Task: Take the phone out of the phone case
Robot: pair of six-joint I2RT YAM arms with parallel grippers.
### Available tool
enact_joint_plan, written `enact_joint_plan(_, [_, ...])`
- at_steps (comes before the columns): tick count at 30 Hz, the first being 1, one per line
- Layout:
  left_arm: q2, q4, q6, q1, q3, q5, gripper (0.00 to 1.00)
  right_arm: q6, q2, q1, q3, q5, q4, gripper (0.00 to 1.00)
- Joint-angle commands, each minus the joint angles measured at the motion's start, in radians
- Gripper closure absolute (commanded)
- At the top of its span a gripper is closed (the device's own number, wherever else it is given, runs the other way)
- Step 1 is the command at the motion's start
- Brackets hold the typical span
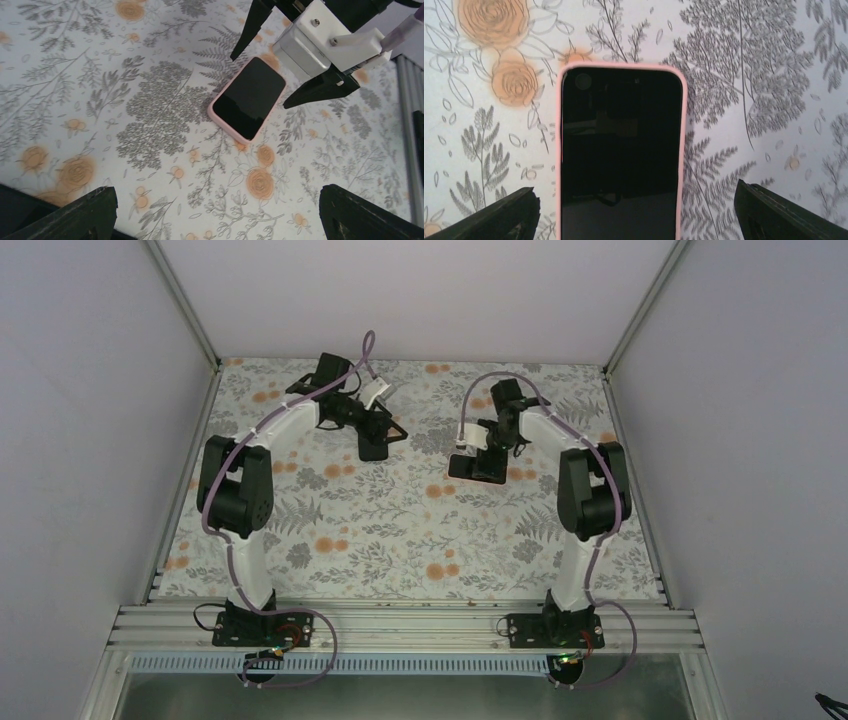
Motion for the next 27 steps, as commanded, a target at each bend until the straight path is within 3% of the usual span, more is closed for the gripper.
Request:
enact_joint_plan(1, [-0.057, -0.021, 0.058, -0.002, 0.026, -0.090, 0.00, -0.023, 0.078, 0.033, 0.112, -0.040, -0.099, 0.00])
enact_joint_plan(7, [-0.072, 0.003, 0.064, 0.000, -0.006, -0.096, 0.00, -0.007, 0.175, 0.053, 0.219, -0.031, -0.204, 0.00])
enact_joint_plan(27, [-0.066, 0.047, 0.056, 0.011, -0.049, -0.102, 0.00, 0.111, 0.214, 0.063, 0.152, 0.043, -0.106, 0.00])
